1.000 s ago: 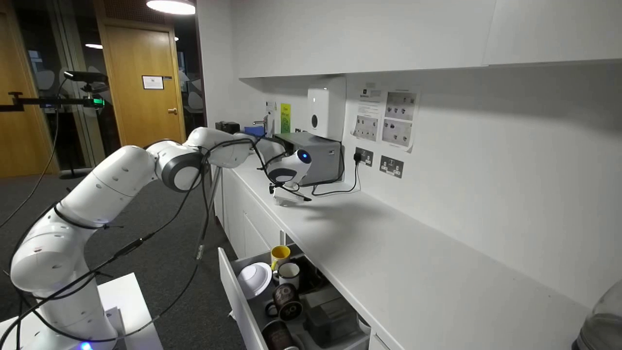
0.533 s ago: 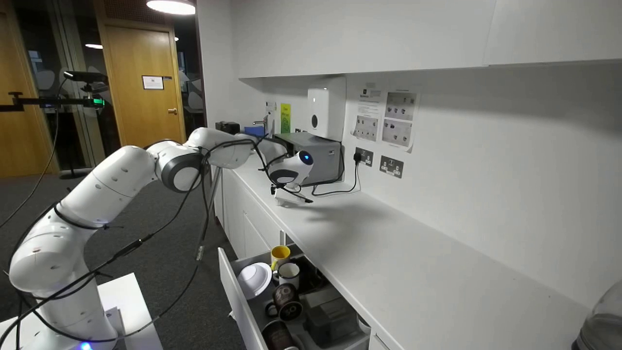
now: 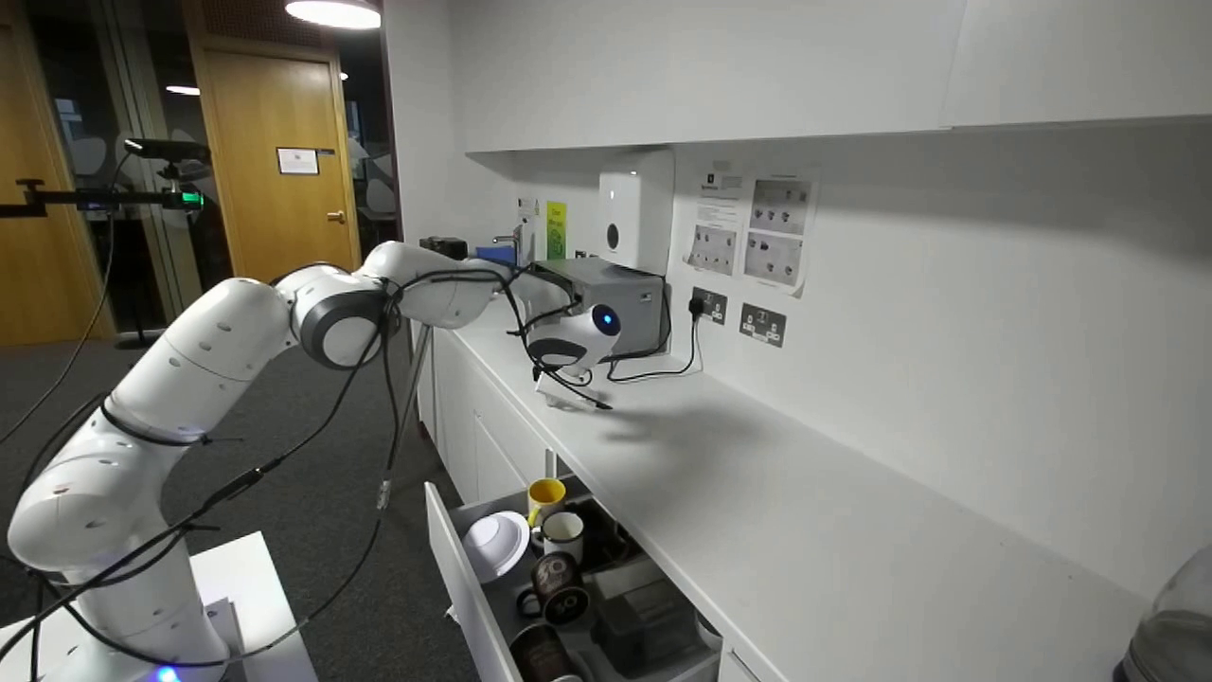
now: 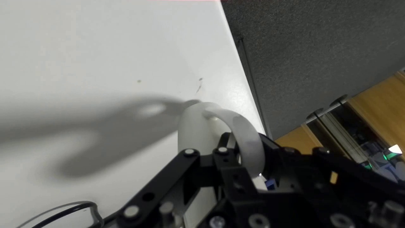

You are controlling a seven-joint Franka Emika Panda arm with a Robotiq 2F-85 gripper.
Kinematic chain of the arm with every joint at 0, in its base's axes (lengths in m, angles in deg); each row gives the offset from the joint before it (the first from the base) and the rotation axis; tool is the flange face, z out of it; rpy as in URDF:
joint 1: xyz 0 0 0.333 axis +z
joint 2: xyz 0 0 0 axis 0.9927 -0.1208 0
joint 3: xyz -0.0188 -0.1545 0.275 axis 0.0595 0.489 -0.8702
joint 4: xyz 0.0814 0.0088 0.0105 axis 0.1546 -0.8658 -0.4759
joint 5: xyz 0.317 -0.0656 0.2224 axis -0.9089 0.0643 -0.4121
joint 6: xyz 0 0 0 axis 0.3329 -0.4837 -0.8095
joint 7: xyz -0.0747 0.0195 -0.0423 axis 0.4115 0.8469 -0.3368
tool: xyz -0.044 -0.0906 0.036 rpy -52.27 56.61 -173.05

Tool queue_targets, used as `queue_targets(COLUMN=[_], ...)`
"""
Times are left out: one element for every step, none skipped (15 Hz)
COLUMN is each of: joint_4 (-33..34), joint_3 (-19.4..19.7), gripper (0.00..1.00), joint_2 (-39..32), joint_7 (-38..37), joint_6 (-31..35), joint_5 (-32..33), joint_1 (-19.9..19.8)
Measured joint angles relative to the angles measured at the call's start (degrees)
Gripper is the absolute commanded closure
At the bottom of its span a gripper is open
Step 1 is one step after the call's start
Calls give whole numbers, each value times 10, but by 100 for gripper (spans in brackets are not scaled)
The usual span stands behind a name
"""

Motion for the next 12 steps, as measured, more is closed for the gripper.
queue_targets(joint_4=[-12,-24,-36,-49,-62,-75,-88,-102,-117,-132,-148,-164], joint_3=[0,1,2,4,6,10,15,20,26,32,39,46], gripper=[97,97,97,97,97,97,97,97,97,97,97,97], joint_2=[9,18,29,42,55,70,86,103,120,137,154,172], joint_7=[0,1,2,3,5,8,12,16,20,24,28,34], joint_6=[0,0,0,0,0,0,0,0,0,0,0,0], joint_5=[-10,-22,-34,-48,-61,-75,-88,-100,-111,-120,-128,-137], joint_1=[-5,-10,-14,-17,-20,-22,-22,-22,-22,-22,-22,-21])
